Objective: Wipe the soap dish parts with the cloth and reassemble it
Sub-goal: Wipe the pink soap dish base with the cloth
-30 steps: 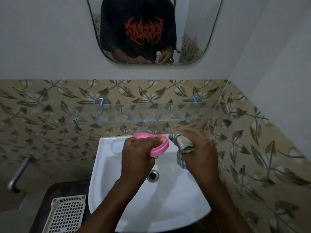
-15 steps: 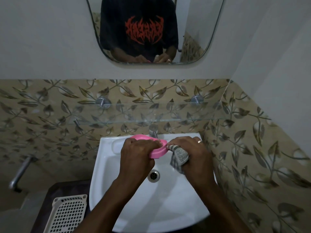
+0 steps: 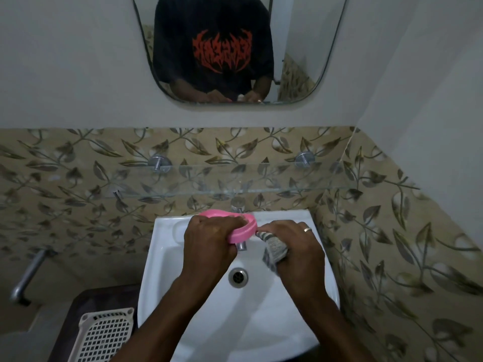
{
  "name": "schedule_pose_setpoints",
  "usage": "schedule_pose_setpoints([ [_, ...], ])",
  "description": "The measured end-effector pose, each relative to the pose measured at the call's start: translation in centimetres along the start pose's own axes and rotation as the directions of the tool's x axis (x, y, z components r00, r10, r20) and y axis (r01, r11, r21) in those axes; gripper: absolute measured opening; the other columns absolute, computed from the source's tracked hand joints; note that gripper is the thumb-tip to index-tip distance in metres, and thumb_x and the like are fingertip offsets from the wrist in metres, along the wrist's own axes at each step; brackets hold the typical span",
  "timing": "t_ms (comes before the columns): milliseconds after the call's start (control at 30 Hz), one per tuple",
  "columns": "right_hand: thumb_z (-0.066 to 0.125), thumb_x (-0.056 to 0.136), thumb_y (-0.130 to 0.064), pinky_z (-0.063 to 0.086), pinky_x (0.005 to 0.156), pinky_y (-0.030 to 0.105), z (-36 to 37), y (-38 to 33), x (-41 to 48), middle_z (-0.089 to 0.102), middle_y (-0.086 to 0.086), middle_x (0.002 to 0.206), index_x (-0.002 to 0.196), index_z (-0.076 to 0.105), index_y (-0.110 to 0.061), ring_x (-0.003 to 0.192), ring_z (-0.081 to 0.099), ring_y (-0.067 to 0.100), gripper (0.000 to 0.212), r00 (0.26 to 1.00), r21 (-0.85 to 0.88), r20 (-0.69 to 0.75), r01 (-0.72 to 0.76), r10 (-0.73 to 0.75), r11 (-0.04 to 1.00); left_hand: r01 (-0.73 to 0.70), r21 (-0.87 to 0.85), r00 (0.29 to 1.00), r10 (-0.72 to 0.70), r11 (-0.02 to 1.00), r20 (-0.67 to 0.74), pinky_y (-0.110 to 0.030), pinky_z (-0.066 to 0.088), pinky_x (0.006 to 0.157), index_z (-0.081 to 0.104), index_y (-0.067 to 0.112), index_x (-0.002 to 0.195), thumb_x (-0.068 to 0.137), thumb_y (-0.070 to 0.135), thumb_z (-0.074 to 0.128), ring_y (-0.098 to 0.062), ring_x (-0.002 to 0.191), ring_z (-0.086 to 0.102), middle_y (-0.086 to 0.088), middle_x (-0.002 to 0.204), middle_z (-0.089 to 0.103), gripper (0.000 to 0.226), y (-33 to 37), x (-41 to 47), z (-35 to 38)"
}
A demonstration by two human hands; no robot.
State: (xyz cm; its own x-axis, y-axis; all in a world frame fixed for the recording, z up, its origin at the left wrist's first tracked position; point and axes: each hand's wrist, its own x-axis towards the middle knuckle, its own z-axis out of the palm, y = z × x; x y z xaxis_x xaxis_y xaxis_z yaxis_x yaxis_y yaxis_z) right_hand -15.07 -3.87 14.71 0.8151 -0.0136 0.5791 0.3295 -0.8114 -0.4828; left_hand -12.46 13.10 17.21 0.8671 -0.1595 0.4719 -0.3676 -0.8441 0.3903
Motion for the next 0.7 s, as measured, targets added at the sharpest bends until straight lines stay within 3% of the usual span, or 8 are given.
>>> schedule_pose_setpoints([
  [33,0.073,0.079,-0.007,0.051,0.074,0.035,0.0,0.1,-0.1,0.069,-0.01,0.098,0.097,0.072,-0.025,0.087,0.063,0.018,0.025,0.999,0.014,-0.02,-0.037,0.037,0.999,-0.001,0.0,1.0,0.001,1.0,-0.008,-0.032,0.054,0.07,0.081,0.024,0.088,0.052,0.012,0.061,-0.024,0.069,0.071,0.004,0.078,0.078,0.043,0.2,0.0,0.0],
  [167,0.069,0.083,-0.019,0.05,0.076,0.029,-0.5,-2.8,-0.5,0.071,-0.006,0.095,0.096,0.073,-0.02,0.085,0.062,0.016,0.014,0.997,0.061,-0.011,0.073,-0.072,0.995,0.005,-0.024,0.999,-0.006,1.0,-0.047,-0.035,0.054,0.072,0.08,0.024,0.092,0.056,0.011,0.069,-0.027,0.073,0.072,0.002,0.081,0.078,0.04,0.2,0.6,-0.1],
  [267,0.057,0.086,-0.024,0.052,0.082,0.035,-0.7,-0.8,0.5,0.071,-0.009,0.099,0.098,0.074,-0.022,0.093,0.064,0.014,0.021,0.99,0.159,-0.059,-0.116,0.127,0.98,-0.031,0.002,0.998,0.031,1.0,-0.063,-0.035,0.053,0.073,0.08,0.023,0.089,0.05,0.007,0.063,-0.026,0.073,0.072,0.004,0.08,0.078,0.046,0.3,0.3,-0.3],
  [400,0.067,0.085,-0.02,0.053,0.084,0.027,-0.8,-3.2,0.6,0.071,-0.008,0.096,0.099,0.073,-0.023,0.09,0.065,0.008,0.016,0.993,0.175,0.068,-0.106,0.095,0.979,-0.07,-0.036,0.996,0.068,0.997,-0.05,-0.033,0.049,0.071,0.078,0.024,0.089,0.048,0.004,0.059,-0.019,0.078,0.071,0.008,0.082,0.077,0.049,0.6,0.0,0.5],
  [567,0.075,0.082,-0.031,0.055,0.069,0.035,-1.1,-1.6,1.5,0.069,-0.007,0.074,0.08,0.07,-0.022,0.071,0.065,0.007,0.01,0.947,0.292,0.107,-0.322,0.304,0.9,-0.061,-0.008,0.996,0.06,0.998,-0.067,-0.034,0.048,0.073,0.079,0.022,0.085,0.045,0.004,0.06,-0.021,0.076,0.072,0.006,0.08,0.077,0.048,0.4,-0.7,0.8],
  [700,0.077,0.08,-0.029,0.054,0.072,0.023,-1.1,-3.0,1.0,0.072,-0.007,0.08,0.086,0.073,-0.019,0.074,0.066,0.006,0.012,0.968,0.287,0.103,-0.248,0.227,0.925,-0.062,-0.008,0.995,0.061,0.998,-0.083,-0.036,0.052,0.071,0.079,0.021,0.084,0.046,0.004,0.059,-0.022,0.075,0.073,0.004,0.08,0.077,0.046,0.4,-0.4,0.7],
])
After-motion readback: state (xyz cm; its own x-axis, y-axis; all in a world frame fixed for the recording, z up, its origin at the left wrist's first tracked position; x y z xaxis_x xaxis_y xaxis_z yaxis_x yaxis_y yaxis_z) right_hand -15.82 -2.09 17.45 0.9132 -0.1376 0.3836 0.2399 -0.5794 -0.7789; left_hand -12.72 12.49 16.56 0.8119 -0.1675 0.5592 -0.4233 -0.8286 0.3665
